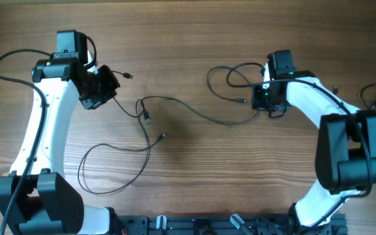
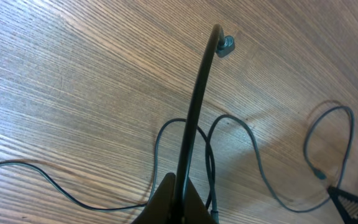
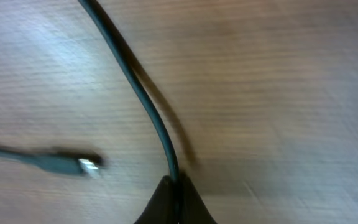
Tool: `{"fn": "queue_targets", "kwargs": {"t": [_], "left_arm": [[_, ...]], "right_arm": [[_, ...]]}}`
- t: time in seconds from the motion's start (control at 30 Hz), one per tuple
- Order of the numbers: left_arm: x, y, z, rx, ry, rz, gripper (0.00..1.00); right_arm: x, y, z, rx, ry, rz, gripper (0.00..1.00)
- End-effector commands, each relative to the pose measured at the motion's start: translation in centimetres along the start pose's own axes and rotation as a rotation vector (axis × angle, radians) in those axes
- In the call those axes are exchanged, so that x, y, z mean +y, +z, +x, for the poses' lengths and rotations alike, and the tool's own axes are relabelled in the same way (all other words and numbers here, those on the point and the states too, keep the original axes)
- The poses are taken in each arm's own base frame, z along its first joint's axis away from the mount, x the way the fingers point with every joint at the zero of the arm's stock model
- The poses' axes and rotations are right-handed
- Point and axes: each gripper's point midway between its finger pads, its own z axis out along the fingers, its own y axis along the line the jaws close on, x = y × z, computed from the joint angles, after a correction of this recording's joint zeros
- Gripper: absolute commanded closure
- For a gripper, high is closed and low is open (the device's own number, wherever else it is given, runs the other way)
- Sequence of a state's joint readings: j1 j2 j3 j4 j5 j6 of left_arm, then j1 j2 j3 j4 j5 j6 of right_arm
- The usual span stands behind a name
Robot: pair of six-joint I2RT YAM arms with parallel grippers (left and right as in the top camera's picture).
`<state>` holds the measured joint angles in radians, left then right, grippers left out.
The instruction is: Untangle cables
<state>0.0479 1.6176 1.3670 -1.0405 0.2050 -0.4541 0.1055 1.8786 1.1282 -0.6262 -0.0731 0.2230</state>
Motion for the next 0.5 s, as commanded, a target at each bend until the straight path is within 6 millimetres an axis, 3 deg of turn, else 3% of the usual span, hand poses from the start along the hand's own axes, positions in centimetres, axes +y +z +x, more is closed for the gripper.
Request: {"fn": "queue_targets", "kwargs": {"t": [0.0, 0.13, 0.27, 0.37, 0.47], "left_arm": [[0.7, 0.0, -0.1, -0.016, 0.005, -0.035, 0.96], [1.5, -0.1, -0.6, -0.044, 0.004, -0.083, 0.96], [2.2, -0.2, -1.0, -0.058, -0.010, -0.102, 0.96], [3.4, -0.4, -1.7, -0.078, -0.032, -0.136, 0.96], [4.7, -0.7, -2.1, -0.081, -0.067, -0.151, 0.96]], "right_arm": [[-3.8, -6.0, -3.8, -0.174, 0.081, 0.133, 0.96], [-7.7, -11.4, -5.2, -0.301, 0.157, 0.234, 0.96], [-12.8, -17.2, -5.5, -0.447, 0.287, 0.329, 0.96], [-16.6, -20.1, -4.7, -0.512, 0.407, 0.366, 0.96], [-20.2, -21.7, -3.3, -0.539, 0.544, 0.394, 0.96]]}}
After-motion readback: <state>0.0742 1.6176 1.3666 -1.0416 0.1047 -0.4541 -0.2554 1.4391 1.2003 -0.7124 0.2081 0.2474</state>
